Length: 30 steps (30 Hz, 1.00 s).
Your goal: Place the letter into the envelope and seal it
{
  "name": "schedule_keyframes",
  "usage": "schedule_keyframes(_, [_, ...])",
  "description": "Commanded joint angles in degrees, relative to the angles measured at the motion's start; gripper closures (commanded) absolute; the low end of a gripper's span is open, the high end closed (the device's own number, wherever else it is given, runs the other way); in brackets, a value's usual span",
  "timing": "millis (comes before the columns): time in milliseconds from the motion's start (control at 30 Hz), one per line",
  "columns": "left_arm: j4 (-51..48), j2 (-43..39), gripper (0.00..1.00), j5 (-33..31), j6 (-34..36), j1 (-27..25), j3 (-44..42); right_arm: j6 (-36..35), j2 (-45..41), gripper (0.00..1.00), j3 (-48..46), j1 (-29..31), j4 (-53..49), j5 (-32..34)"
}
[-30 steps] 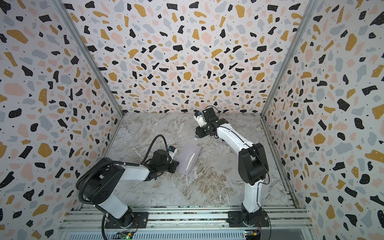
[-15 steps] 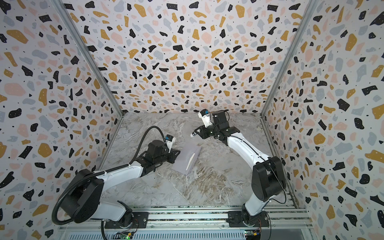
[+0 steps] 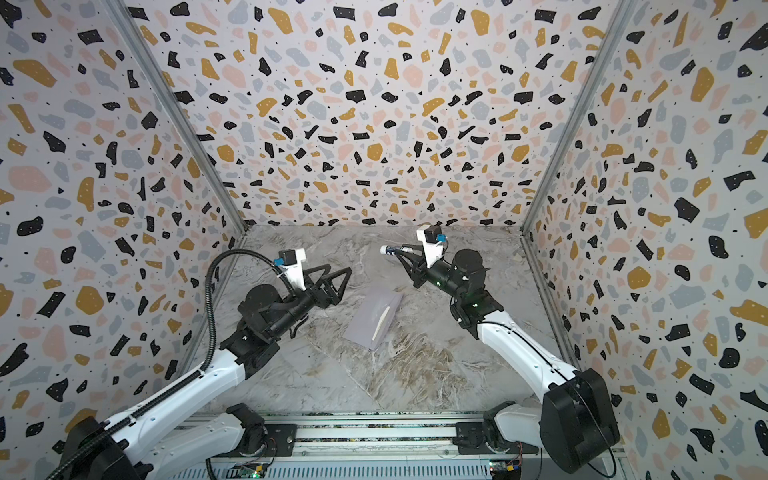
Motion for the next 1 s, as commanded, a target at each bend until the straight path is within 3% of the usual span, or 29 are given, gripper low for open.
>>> schedule_keyframes(0, [7.3, -2.7, 0.0, -5.8, -11.4, 0.5, -0.6, -3.3, -2.1, 1.0, -1.6, 3.8, 12.9, 4.5])
schedule_keyframes(233, [9.5, -0.3, 0.0, -1.4, -34.3, 0.4, 3.3, -13.1, -0.7, 1.0, -5.0, 12.2, 24.2, 13.7])
schedule_keyframes(500, [11.4, 4.2, 0.06, 6.2, -49.7, -0.3, 6.9, -21.8, 2.6, 1.0, -5.3, 18.3, 28.1, 20.3])
schedule_keyframes(800, [10.9, 6.9, 0.24, 7.1, -53.1, -3.9, 8.8, -26.0, 5.0, 1.0, -4.7, 21.4, 29.2, 24.3])
schedule_keyframes(967, [10.6, 7.8, 0.27, 6.8, -52.7, -4.6, 9.4, -27.6, 5.8, 1.0, -4.3, 22.8, 28.9, 25.1])
